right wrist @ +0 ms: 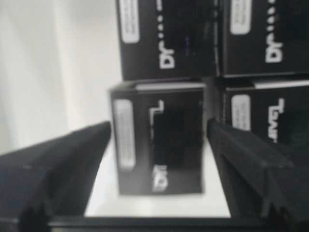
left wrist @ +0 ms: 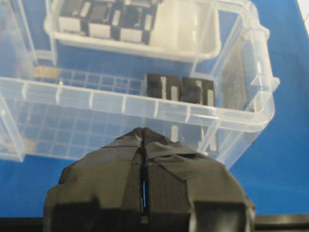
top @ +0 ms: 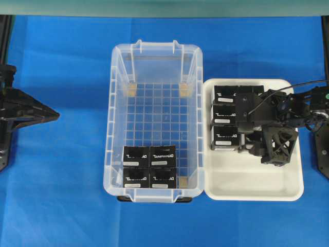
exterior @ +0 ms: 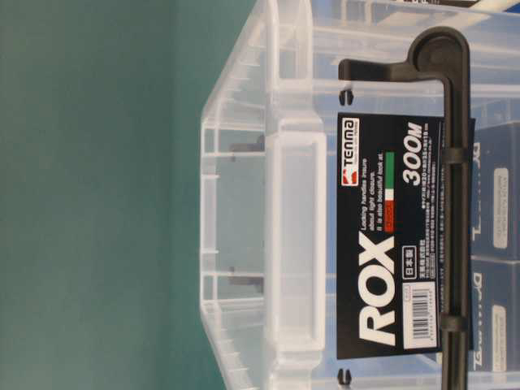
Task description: Pick the box from inside the plastic case
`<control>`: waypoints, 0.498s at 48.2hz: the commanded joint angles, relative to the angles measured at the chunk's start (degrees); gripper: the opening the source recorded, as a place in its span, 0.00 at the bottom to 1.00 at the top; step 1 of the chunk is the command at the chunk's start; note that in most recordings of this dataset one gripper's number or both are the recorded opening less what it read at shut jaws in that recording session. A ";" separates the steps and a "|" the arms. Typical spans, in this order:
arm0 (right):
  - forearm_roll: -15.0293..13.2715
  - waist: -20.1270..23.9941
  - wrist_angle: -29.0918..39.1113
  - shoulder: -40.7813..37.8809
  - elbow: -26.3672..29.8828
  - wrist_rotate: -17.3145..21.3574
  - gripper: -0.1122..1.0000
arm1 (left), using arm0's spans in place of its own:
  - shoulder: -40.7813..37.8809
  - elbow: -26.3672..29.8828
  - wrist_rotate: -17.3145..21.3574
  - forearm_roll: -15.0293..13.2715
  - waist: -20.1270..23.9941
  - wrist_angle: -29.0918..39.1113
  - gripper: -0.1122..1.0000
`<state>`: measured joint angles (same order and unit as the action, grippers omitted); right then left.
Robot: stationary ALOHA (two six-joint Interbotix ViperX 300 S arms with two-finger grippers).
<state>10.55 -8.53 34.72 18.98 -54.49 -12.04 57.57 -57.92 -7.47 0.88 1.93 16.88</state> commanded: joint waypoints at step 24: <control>-3.69 -1.41 2.20 12.83 4.83 2.64 0.93 | -0.44 1.58 -0.09 0.09 -0.18 -0.53 0.04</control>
<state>7.21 -9.32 36.91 28.56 -51.77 -10.02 57.57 -57.92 -7.47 0.88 1.85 16.88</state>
